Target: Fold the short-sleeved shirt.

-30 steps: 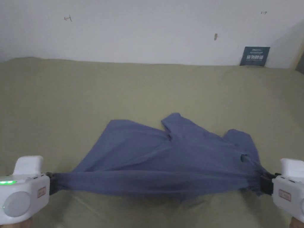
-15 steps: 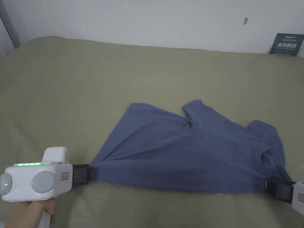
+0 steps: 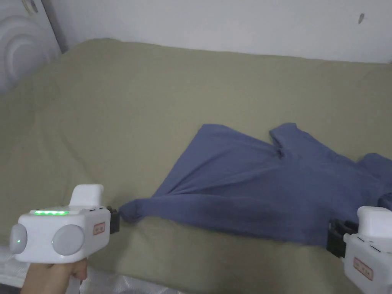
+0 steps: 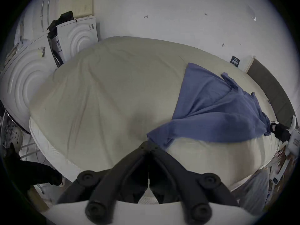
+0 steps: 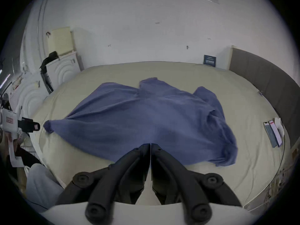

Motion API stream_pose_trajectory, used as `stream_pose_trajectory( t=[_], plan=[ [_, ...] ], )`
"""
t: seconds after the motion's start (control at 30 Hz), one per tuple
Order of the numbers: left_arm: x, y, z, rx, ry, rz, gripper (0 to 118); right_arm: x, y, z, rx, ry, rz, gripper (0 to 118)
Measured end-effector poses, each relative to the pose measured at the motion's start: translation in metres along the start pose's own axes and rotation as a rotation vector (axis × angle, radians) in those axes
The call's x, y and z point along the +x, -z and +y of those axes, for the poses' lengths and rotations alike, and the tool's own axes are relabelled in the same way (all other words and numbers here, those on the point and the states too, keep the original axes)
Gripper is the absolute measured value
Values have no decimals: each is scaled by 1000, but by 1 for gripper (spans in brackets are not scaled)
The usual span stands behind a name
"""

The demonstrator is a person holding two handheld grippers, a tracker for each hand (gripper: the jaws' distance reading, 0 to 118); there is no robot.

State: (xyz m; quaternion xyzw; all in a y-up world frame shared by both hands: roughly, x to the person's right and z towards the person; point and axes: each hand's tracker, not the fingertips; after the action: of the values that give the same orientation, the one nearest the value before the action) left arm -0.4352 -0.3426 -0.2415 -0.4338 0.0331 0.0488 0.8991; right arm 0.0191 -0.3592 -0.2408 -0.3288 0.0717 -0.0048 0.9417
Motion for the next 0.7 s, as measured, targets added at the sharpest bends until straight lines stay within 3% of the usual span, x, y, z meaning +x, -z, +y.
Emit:
stream_pose_trajectory(
  t=[0.27, 0.3, 0.33, 0.37, 0.4, 0.57, 0.63, 0.7],
  plan=[
    [-16, 18, 15, -28, -40, -28, 1, 4, 26, -15, -33, 4, 40, 8],
    [-14, 20, 19, -26, -32, -37, 18, 6, 28, -16, -36, 6, 41, 8],
    [-13, 23, 24, -25, -21, -46, 54, 8, 30, -17, -43, 7, 44, 8],
    [-11, 32, 30, -49, -11, -50, 98, -5, 26, -17, -48, 9, 41, 8],
    [-8, 37, 31, -64, -7, -50, 118, -5, 27, -17, -52, 11, 42, 8],
    [-2, 63, 34, -81, 4, -30, 87, 1, 32, -23, -78, 11, 39, 8],
    [-1, 71, 32, -118, 18, -23, 49, -6, 29, -21, -86, 4, 29, 8],
    [-3, 72, 27, -132, -12, -93, 44, -7, 29, -20, -91, 4, 26, 8]
  ],
)
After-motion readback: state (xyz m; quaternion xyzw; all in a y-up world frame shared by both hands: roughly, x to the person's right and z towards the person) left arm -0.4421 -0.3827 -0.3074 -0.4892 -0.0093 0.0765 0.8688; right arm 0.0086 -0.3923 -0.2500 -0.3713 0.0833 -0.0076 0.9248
